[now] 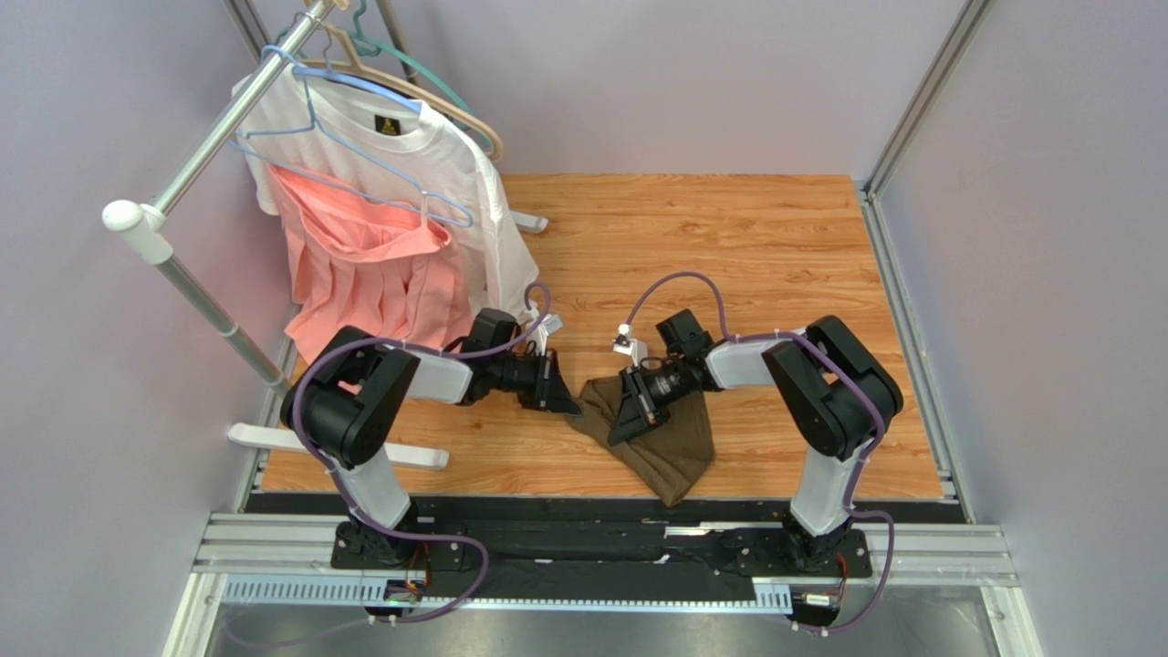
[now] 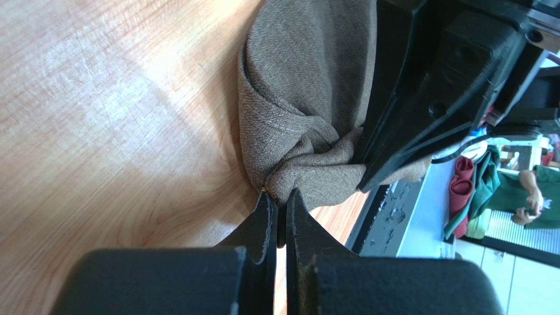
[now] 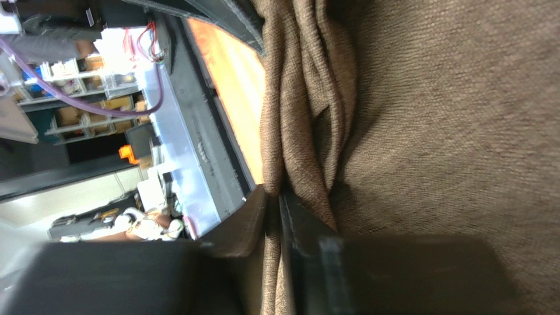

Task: Fold the napkin, place the utensils inside, and roll it up
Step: Roll the napkin with the utensil

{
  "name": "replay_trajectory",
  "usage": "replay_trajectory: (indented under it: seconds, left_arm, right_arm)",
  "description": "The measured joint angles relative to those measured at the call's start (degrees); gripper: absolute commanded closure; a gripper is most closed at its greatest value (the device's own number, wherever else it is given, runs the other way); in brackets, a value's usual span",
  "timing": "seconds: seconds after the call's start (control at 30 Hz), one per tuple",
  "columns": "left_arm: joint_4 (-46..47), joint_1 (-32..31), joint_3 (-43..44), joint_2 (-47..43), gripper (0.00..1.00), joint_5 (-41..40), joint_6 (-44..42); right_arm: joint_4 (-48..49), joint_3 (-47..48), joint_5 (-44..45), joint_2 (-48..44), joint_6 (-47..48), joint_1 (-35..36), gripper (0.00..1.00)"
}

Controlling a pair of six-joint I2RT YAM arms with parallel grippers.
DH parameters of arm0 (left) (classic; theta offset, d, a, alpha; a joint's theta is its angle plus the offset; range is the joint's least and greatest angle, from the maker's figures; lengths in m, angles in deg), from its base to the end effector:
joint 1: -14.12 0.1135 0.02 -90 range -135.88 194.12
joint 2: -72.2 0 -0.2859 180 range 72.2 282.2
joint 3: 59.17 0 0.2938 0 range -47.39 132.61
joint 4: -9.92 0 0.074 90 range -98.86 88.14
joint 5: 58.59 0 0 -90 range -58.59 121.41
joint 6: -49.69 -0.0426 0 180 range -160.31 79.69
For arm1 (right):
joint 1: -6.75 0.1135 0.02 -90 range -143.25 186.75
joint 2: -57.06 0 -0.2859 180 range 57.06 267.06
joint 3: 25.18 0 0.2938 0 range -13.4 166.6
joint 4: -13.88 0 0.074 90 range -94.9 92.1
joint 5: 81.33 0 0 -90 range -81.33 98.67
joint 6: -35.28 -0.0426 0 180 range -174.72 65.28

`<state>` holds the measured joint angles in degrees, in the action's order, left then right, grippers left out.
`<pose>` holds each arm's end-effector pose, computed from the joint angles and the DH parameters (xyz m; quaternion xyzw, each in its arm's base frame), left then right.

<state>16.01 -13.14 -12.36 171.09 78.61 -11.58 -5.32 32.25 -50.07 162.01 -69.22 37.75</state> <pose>0.2668 -0.1726 0.0902 0.1391 0.8515 -0.4889 0.1289 0.2642 0.2013 0.0848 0.2204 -0.8305 -0.5110 0.0236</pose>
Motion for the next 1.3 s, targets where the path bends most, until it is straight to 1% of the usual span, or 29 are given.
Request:
replay_trajectory:
  seconds: [0.03,0.07,0.13,0.2,0.33,0.43,0.5,0.53,0.6,0.67,0.7,0.73,0.83,0.87,0.93,1.0,1.17,1.23,1.27,1.3]
  left_arm:
    - [-2.01,-0.11,0.96,0.0,1.0,-0.39,-0.31]
    - [-4.7,-0.28,2.25,0.0,1.0,-0.9,-0.7]
    - [-9.64,-0.74,4.94,0.0,1.0,-2.47,-1.73]
    - [-13.66,-0.9,7.37,0.0,1.0,-3.69,-2.45]
    - [-19.76,-0.87,10.43,0.02,1.0,-4.7,-3.69]
    - [-24.24,-0.68,12.28,0.22,1.0,-5.01,-5.11]
    - [-27.28,-0.17,13.92,0.85,1.0,-5.01,-6.32]
    - [-28.65,0.11,14.75,1.27,1.0,-4.83,-7.04]
    - [-31.87,0.83,16.68,2.27,1.0,-4.59,-8.46]
    - [-34.62,1.62,18.64,3.39,1.0,-4.26,-9.81]
    - [-35.87,1.95,19.43,3.76,1.0,-4.17,-10.25]
    - [-36.79,2.21,19.96,4.02,1.0,-4.13,-10.69]
    - [-40.46,2.91,21.97,4.48,1.0,-4.24,-12.31]
    - [-41.48,3.06,22.64,4.52,1.0,-4.31,-12.76]
    - [-42.95,3.23,23.43,4.52,1.0,-4.5,-13.4]
    - [-43.87,3.32,23.69,4.52,1.0,-4.7,-13.88]
    - [-45.83,3.32,23.69,4.5,1.0,-5.27,-14.58]
    - [-46.12,3.32,23.69,4.5,1.0,-5.38,-14.78]
    - [-46.21,3.32,23.69,4.5,1.0,-5.42,-14.82]
    - [-46.29,3.32,23.69,4.5,1.0,-5.49,-14.91]
  right_arm:
    - [-0.42,0.2,0.66,-0.15,-0.2,-0.04,0.55]
    - [-1.07,0.52,1.05,-0.48,-0.26,-0.07,0.51]
    - [-2.75,1.18,1.86,-2.16,-0.46,-0.04,0.46]
    - [-4.44,1.68,4.61,-5.38,-0.24,0.17,0.43]
    - [-7.82,1.75,14.82,-14.16,-0.02,0.0,0.39]
    - [-9.53,1.14,23.04,-23.1,0.04,0.39,0.39]
    - [-10.47,1.05,30.29,-28.68,0.7,2.29,0.38]
    - [-10.84,1.05,34.05,-30.62,1.16,4.31,0.38]
    - [-10.97,0.7,41.9,-33.33,2.12,11.08,0.38]
    - [-10.91,-0.31,49.62,-33.9,2.54,18.6,0.38]
    - [-10.99,-1.42,54.73,-33.66,2.67,23.71,0.38]
    - [-11.04,-1.86,56.19,-33.46,2.75,25.22,0.39]
    - [-11.58,-3.1,66.03,-31.32,2.91,32.94,0.39]
    - [-11.61,-3.15,69.18,-30.1,3.02,34.01,0.4]
    - [-11.61,-3.17,73.37,-27.89,3.32,37.88,0.41]
    - [-11.63,-3.17,76.54,-25.42,3.65,39.91,0.42]
    - [-11.39,-3.17,80.67,-22.08,3.89,41.0,0.42]
    - [-11.15,-3.17,81.26,-21.7,3.87,41.0,0.44]
    - [-11.06,-3.17,81.33,-21.51,3.87,41.0,0.46]
    - [-10.91,-3.17,81.37,-21.29,3.85,40.98,0.53]
